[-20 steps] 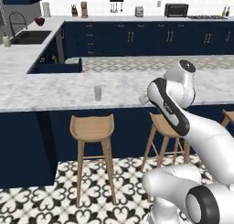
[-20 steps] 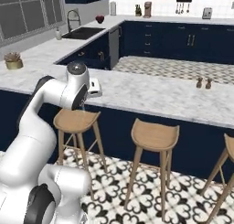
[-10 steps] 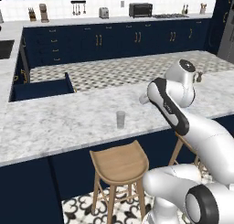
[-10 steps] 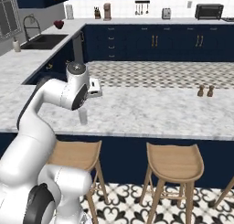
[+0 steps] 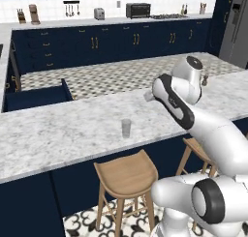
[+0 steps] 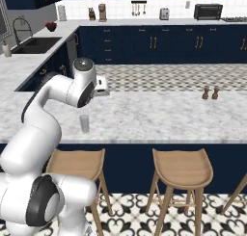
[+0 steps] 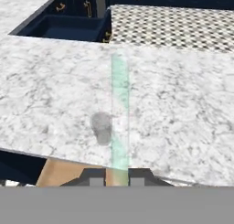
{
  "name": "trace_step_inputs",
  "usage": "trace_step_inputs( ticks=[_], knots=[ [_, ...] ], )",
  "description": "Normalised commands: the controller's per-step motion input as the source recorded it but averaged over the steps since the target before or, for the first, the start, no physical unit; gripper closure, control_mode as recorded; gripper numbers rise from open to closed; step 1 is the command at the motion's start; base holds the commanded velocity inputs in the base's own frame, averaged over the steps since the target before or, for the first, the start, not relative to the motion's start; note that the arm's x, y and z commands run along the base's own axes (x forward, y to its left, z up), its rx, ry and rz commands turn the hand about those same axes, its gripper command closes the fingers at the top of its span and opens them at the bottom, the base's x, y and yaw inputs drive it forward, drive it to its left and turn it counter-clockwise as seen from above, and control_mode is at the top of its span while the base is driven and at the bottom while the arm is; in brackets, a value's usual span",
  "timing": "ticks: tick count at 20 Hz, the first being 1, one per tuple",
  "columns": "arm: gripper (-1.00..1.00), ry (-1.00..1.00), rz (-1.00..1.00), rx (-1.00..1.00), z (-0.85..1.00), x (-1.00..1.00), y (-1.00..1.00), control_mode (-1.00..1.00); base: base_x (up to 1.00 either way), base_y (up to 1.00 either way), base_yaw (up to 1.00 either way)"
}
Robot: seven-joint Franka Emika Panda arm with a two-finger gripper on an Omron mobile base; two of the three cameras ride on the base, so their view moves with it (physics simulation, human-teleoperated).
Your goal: Take a straw from the drawer in front and place it inside the glass cup on the dining counter.
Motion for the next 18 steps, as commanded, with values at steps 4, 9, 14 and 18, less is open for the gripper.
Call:
trace_step_inputs(
  ticks=[4, 9, 14, 18],
  knots=[
    [1.00, -0.27, 0.38, 0.26, 0.40, 0.00, 0.00, -1.00, 0.00, 0.00, 0.00],
    [1.00, -0.21, 0.55, 0.29, 0.06, 0.04, 0.00, -1.00, 0.00, 0.00, 0.00],
    [1.00, -0.03, 0.58, 0.24, -0.08, 0.43, 0.36, -1.00, 0.00, 0.00, 0.00],
    [1.00, 0.00, 0.47, 0.17, -0.11, 0.15, 0.50, -1.00, 0.00, 0.00, 0.00]
  ],
)
